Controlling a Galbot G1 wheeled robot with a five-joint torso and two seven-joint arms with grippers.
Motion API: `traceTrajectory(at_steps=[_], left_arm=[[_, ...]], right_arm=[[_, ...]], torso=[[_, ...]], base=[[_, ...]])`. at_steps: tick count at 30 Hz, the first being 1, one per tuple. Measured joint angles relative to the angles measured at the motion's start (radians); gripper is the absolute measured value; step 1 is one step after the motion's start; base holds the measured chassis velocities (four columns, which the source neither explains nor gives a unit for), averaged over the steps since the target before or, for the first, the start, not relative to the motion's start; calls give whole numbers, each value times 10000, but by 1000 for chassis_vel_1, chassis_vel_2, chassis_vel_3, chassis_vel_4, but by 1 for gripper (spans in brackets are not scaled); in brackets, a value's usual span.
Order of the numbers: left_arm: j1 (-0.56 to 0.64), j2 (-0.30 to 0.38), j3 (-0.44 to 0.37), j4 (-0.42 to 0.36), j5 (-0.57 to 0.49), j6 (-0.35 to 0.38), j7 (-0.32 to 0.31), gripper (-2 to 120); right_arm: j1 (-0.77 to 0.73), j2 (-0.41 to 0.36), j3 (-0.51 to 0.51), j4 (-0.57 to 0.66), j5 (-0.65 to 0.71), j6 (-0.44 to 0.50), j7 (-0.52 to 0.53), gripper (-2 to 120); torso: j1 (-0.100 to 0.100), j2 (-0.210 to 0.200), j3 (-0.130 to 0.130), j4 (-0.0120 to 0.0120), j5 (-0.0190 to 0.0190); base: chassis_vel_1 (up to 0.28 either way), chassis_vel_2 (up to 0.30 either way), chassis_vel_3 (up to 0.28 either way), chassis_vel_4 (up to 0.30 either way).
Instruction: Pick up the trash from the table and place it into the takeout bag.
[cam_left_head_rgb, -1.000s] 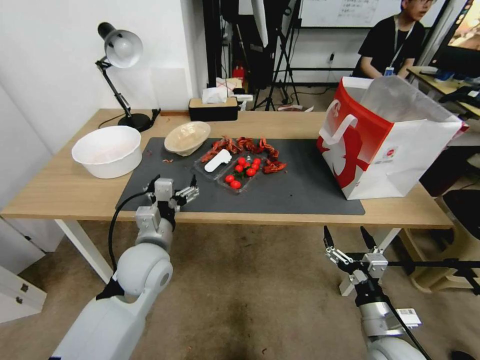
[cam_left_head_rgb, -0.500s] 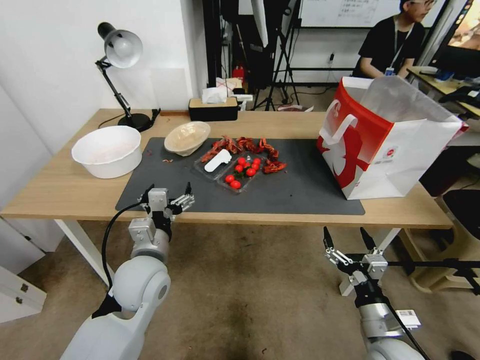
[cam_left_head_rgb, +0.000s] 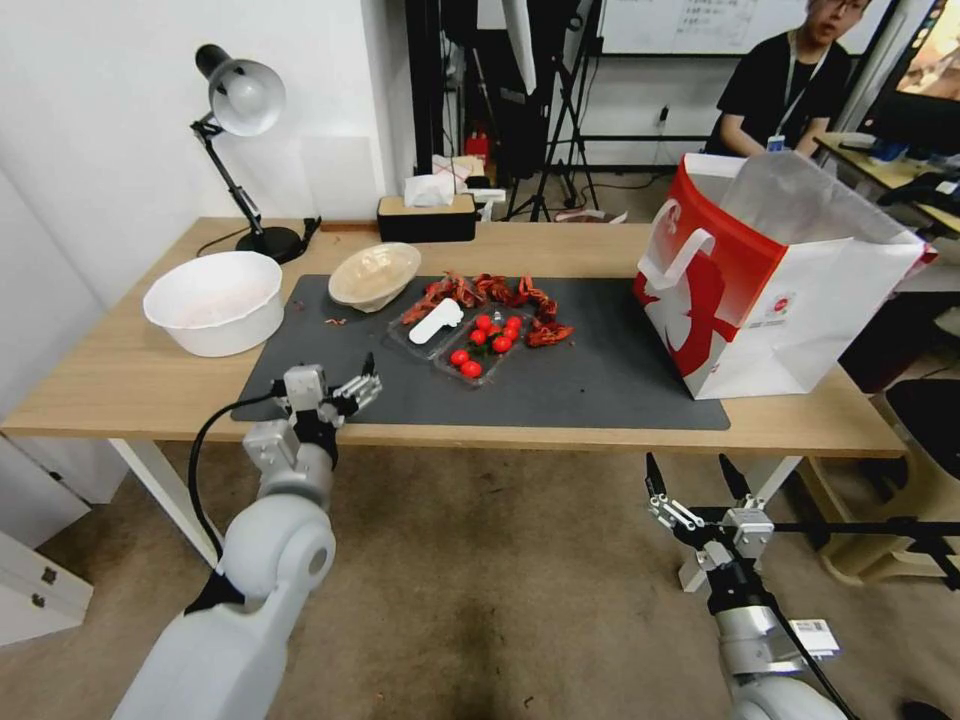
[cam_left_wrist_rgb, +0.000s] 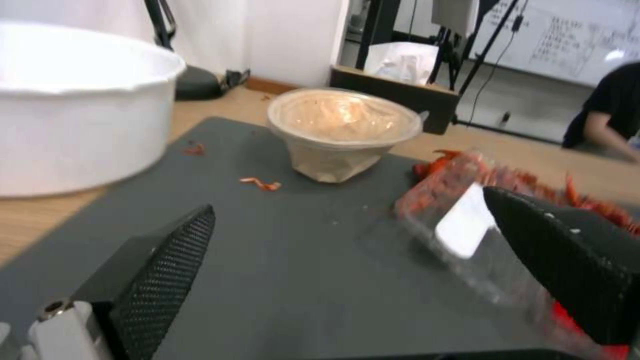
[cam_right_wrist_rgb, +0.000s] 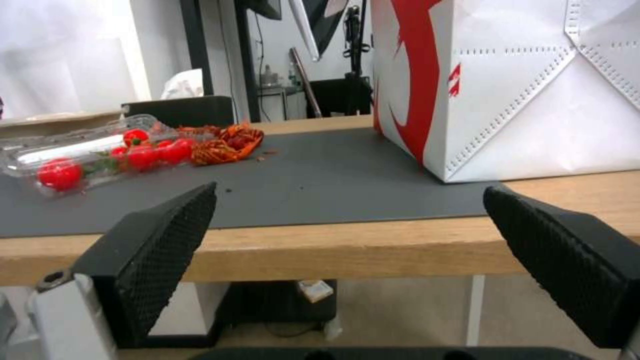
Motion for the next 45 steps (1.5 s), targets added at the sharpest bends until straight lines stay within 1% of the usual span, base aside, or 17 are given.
traceTrajectory(at_steps=[2,3,5,6,8,9,12,13,16,17,18,20,21,26,29,36,45], left_arm=[[-501,-52,94,245,-1173,173,-395,100],[-501,-52,94,245,-1173,173,-395,100],[-949,-73,152,474,-2199,339,-661,100],[-949,-73,152,474,-2199,339,-661,100],[-1506,-91,204,795,-3207,445,-915,100],[-1506,-91,204,795,-3207,445,-915,100],[-2455,-107,272,1380,-4429,609,-1348,100],[-2455,-107,272,1380,-4429,609,-1348,100],[-3303,-109,404,2191,-4847,609,-1445,100],[-3303,-109,404,2191,-4847,609,-1445,100],[-3670,-135,465,2623,-5020,609,-1493,100],[-3784,-146,492,2787,-5092,611,-1528,100],[-4076,-191,546,3186,-5237,625,-1607,100],[-4780,-341,670,4296,-5308,690,-1757,100],[-5031,-412,711,4734,-5375,703,-1789,100],[-5487,-554,701,5378,-5391,689,-1864,100],[-5859,-562,628,5738,-5744,680,-2219,99]], right_arm=[[-14,10,-2,-4,-14,6,8,100],[-14,10,-2,-4,-14,6,8,100],[-20,12,-1,-11,-17,20,15,100],[-20,12,-1,-11,-17,20,15,100],[-38,5,16,-11,-17,39,20,100],[-38,5,16,-11,-17,39,20,100],[-79,-19,74,8,-17,75,25,100],[-79,-19,74,8,-17,75,25,100],[-125,-38,165,17,-5,126,29,100],[-125,-38,165,17,-5,126,29,100],[-138,-44,198,17,9,140,31,100],[-139,-44,213,17,13,145,31,100],[-142,-46,247,17,24,154,34,100],[-145,-32,296,-50,35,183,35,100],[-144,-11,303,-87,38,198,35,100],[-125,-17,341,-140,52,201,38,100],[-104,6,318,-206,54,212,38,100]], torso=[[0,0,0,0,0],[0,0,0,0,0],[0,0,0,0,1],[0,0,0,0,1],[0,0,0,1,-2],[0,0,0,1,-2],[0,-1,0,-1,-2],[0,-1,0,-1,-2],[1,0,0,0,0],[1,0,0,0,0],[2,0,0,0,-1],[2,0,0,-1,1],[3,0,0,0,-1],[2,-1,0,0,0],[2,-1,0,0,0],[2,0,-1,0,0],[0,0,-1,0,0]], base=[[0,0,0,0],[0,0,0,0],[0,0,0,0],[0,0,0,0],[0,0,0,0],[0,0,0,0],[0,0,0,0],[0,0,0,0],[0,0,0,0],[0,0,0,0],[0,0,0,0],[0,0,0,0],[0,0,0,0],[0,0,0,0],[0,0,0,0],[0,0,0,0],[0,0,0,0]])
